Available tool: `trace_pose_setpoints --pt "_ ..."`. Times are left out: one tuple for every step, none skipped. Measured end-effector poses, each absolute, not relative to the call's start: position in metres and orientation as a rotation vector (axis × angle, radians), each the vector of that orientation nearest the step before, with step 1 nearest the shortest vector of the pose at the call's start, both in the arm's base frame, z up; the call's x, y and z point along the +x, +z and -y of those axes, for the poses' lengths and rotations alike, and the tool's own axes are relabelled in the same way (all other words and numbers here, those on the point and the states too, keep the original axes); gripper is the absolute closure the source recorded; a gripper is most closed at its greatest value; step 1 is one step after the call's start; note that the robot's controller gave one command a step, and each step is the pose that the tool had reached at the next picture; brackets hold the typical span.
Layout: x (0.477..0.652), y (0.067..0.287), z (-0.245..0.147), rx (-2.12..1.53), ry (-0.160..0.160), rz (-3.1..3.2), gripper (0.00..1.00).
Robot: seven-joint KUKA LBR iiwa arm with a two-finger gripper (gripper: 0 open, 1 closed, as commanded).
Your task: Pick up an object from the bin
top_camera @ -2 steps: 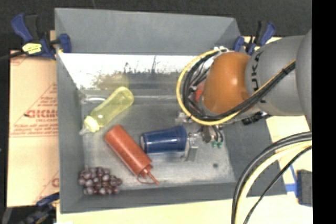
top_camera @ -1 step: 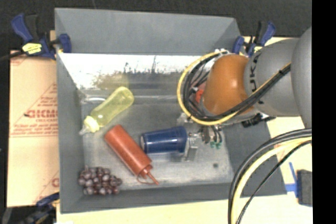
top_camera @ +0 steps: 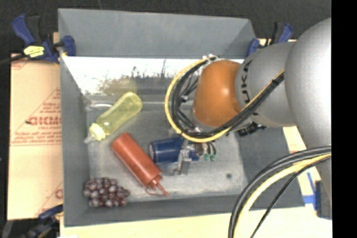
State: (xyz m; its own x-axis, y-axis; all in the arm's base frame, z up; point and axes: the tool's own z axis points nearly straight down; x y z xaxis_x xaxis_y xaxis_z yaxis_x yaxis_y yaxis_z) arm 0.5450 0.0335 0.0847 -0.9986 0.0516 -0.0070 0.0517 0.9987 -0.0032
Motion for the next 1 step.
trace_pose_setpoints --pt "0.5468 0.0866 -0.0054 0.144 -0.012 -3.128 1.00"
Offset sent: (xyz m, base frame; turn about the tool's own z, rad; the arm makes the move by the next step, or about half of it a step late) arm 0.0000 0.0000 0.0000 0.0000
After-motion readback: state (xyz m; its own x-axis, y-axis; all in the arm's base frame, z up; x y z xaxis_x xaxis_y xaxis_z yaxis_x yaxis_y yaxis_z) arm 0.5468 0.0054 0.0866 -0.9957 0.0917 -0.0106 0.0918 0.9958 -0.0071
